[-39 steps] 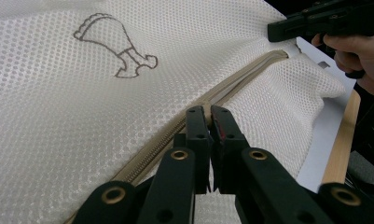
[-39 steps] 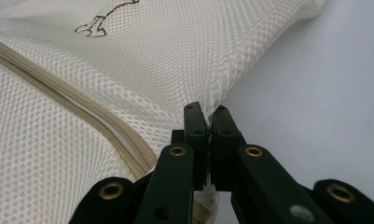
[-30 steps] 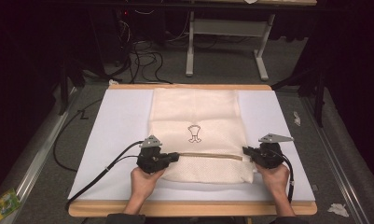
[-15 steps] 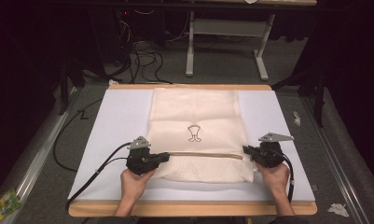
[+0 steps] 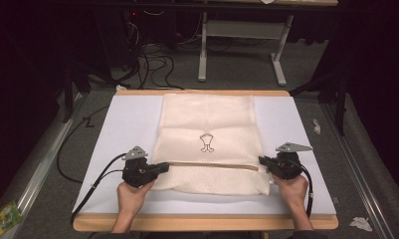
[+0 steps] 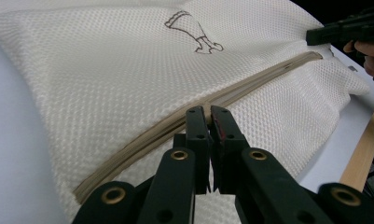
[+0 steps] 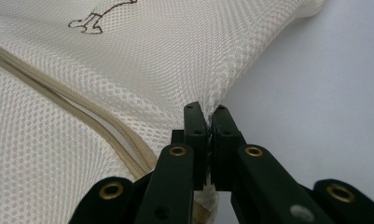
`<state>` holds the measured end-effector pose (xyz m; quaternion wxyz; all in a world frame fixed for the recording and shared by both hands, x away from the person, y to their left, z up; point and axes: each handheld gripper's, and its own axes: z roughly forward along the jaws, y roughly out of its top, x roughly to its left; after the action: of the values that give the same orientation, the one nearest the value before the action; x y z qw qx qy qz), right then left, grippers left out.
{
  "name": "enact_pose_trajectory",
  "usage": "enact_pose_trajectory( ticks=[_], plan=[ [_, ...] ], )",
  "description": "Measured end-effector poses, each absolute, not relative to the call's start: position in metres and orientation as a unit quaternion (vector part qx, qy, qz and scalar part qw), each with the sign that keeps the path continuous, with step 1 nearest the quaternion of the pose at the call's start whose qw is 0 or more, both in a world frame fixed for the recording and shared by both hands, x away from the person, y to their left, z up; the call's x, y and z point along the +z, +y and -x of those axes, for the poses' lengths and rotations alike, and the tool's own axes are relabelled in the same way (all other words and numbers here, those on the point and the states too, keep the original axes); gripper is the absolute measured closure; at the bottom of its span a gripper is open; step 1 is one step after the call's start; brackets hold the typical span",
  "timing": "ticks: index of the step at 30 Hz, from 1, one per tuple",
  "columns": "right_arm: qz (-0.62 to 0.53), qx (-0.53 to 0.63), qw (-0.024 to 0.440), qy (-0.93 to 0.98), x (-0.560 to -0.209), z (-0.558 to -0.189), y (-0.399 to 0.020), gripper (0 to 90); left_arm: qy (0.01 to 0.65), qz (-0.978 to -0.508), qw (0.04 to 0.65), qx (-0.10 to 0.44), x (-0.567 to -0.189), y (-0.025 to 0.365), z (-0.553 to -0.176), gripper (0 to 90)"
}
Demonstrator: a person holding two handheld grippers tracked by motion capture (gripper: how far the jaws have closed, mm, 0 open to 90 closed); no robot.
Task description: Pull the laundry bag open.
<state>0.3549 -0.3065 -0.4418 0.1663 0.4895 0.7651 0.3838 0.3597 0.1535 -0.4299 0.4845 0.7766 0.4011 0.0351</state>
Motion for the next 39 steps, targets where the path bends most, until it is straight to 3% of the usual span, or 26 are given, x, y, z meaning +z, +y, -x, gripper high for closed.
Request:
enact_pose_trajectory(
  ticks=[39],
  plan=[
    [-0.485, 0.388, 0.176, 0.764, -0.433, -0.358, -0.311, 88.5, 0.419, -0.752, 0.506, 0.051, -0.413, 0.178, -0.361, 87.1]
  ],
)
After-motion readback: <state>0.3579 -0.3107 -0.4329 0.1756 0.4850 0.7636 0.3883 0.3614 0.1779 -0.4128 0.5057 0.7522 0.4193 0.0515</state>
